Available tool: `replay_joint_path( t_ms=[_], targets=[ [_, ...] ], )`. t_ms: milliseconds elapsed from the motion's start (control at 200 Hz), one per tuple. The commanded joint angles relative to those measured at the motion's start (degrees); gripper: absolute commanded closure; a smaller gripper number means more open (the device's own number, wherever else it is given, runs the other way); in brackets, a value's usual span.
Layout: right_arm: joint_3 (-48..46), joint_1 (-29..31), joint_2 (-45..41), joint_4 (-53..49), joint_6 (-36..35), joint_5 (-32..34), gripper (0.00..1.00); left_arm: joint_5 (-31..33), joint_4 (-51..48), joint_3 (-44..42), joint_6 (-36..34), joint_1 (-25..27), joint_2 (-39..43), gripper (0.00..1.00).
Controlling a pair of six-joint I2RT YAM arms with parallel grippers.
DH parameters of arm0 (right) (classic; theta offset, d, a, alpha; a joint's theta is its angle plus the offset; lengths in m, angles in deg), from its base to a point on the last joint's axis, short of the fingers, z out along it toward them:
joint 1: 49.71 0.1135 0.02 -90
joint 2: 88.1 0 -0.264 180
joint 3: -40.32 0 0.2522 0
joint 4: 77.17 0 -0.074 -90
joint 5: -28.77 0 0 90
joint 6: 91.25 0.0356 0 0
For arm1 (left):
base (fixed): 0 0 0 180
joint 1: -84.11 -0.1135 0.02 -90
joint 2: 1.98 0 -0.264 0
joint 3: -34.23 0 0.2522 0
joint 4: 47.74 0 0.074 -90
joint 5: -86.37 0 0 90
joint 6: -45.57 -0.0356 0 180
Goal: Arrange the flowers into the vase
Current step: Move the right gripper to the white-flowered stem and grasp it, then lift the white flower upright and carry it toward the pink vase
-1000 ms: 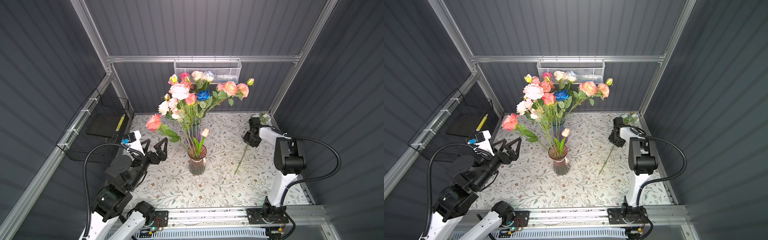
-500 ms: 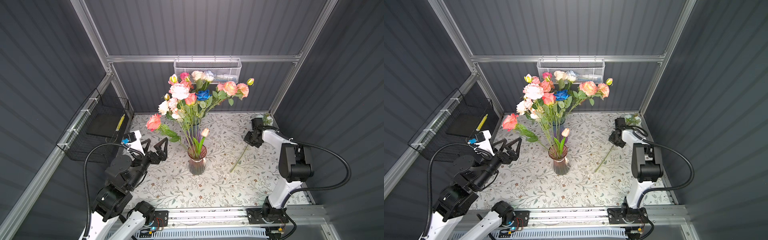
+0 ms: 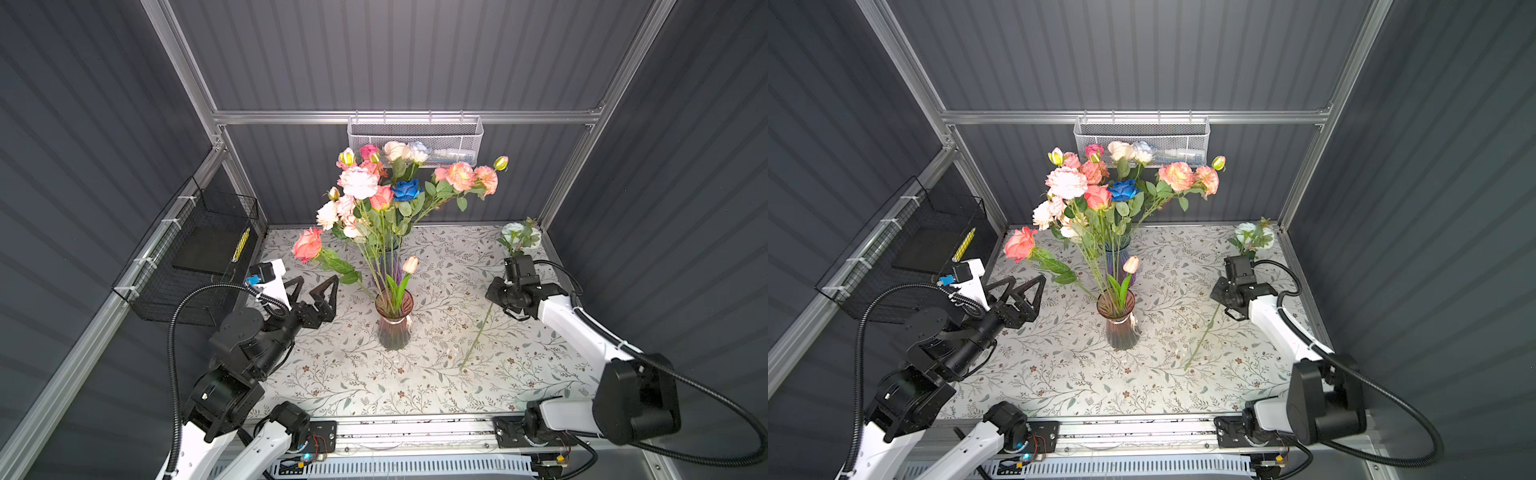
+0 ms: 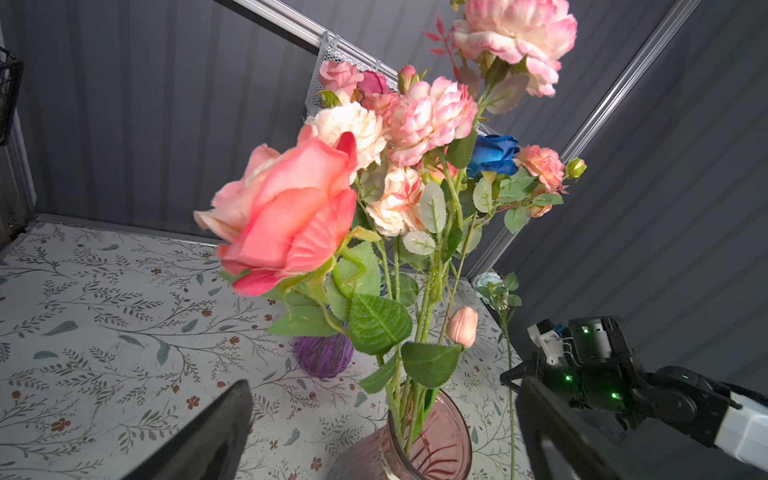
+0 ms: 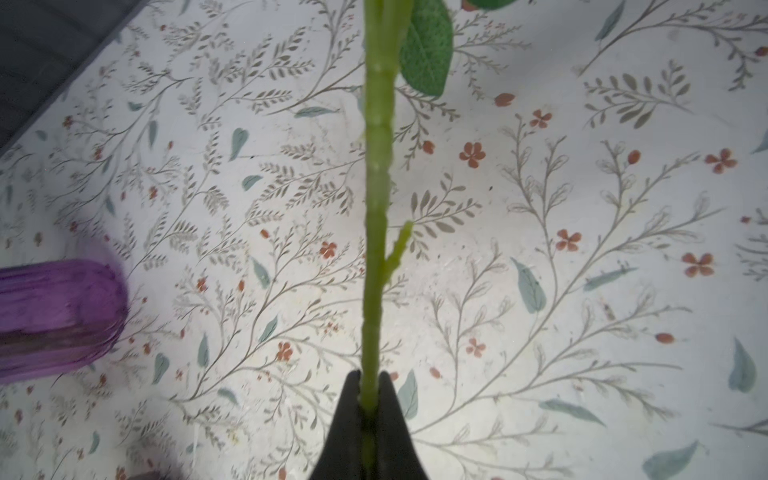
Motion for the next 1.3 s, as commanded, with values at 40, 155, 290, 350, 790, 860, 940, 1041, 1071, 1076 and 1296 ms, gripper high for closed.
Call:
replay_joint_path(
  t_ms=[40,155,290,350,790,860,940,1041,1071,1076,1296],
  targets=[
    [-0.18,5.93,-8.88,-3.41,-0.77,3.09,1.0,-5.37,-1.32,3.25,-2.84,-0.02,-0.99,0.0],
    [-0.38,10.95,-17.37,-4.3,-2.21,3.67,1.0,-10.54,-1.3,4.32,-3.71,0.02,-2.07,0.0],
    [-2.47,17.54,-27.56,-1.61,-3.98,4.57,1.0,-17.16,-0.47,4.94,-3.85,0.02,-3.43,0.0],
    [-3.09,19.89,-31.22,-1.01,-4.11,5.04,1.0,-19.8,0.07,5.21,-3.76,0.02,-4.04,0.0],
    [0.39,30.02,-42.32,-2.63,-2.15,21.49,1.0,-29.44,3.78,7.57,-3.09,-0.02,-8.77,0.01],
    [1.63,29.98,-42.1,-1.71,-3.51,21.84,1.0,-29.85,4.4,7.86,-3.11,0.02,-9.21,0.0],
    [2.24,30.06,-42.18,2.4,-6.81,17.99,1.0,-31.17,5.14,8.46,-3.2,-0.02,-10.01,0.01],
    [4.39,30.02,-40.28,8.18,-12.37,5.49,1.0,-34.46,6.56,9.82,-3.41,0.02,-11.52,0.03],
    [5.91,29.98,-39.05,8.68,-13.55,1.16,1.0,-35.67,7.18,10.37,-3.42,0.02,-12.11,0.04],
    [6.16,29.98,-38.85,8.68,-13.69,0.42,1.0,-35.86,7.28,10.42,-3.42,0.02,-12.2,0.04],
    [17.01,33.91,-26.03,8.15,-15.62,-18.14,1.0,-45.47,17.92,13.67,-0.11,0.01,-16.84,0.12]
  ],
)
